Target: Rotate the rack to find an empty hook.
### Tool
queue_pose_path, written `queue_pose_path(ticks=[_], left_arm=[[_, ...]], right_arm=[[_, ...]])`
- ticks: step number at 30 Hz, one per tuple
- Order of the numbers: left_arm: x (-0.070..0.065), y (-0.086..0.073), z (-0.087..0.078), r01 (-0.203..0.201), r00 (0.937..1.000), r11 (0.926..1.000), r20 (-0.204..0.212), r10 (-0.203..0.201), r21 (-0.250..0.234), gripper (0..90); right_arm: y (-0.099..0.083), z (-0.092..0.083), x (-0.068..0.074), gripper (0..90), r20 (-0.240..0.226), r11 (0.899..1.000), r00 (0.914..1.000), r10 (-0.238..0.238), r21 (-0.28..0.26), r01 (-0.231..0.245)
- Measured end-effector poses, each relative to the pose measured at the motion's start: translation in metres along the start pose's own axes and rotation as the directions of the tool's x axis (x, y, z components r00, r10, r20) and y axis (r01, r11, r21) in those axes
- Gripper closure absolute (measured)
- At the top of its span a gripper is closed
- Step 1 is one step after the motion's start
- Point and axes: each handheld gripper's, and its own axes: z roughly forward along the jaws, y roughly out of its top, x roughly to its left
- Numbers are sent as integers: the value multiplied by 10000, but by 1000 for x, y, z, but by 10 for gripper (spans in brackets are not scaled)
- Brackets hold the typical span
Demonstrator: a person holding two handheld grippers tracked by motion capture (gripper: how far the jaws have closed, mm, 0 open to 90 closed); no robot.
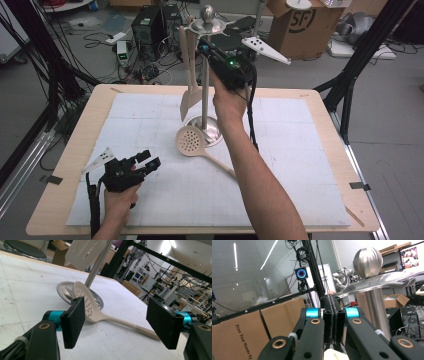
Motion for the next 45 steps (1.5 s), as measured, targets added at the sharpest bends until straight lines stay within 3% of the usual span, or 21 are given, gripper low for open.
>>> queue_pose_path(ticks=[23,28,32,40,45], left_arm=[[2,1,-3,70,10000,10000,-55,-70,-22,321],[3,1,-5,113,9999,9999,-91,-114,-60,322],[5,0,-7,295,9996,9995,-42,-296,-150,322],[5,0,-6,271,9996,9996,-46,-271,-105,323],[5,0,-7,324,9994,9993,-72,-325,-165,323]], right_arm=[[-3,19,5,900,32,9998,9999,134,166,-135],[-3,12,4,900,-111,9998,9998,166,91,-165],[-3,1,-4,900,108,9997,9998,192,118,-194],[-2,-15,-27,900,802,9991,9959,417,68,-424],[4,-20,-32,900,832,9981,9948,583,-256,-563]])
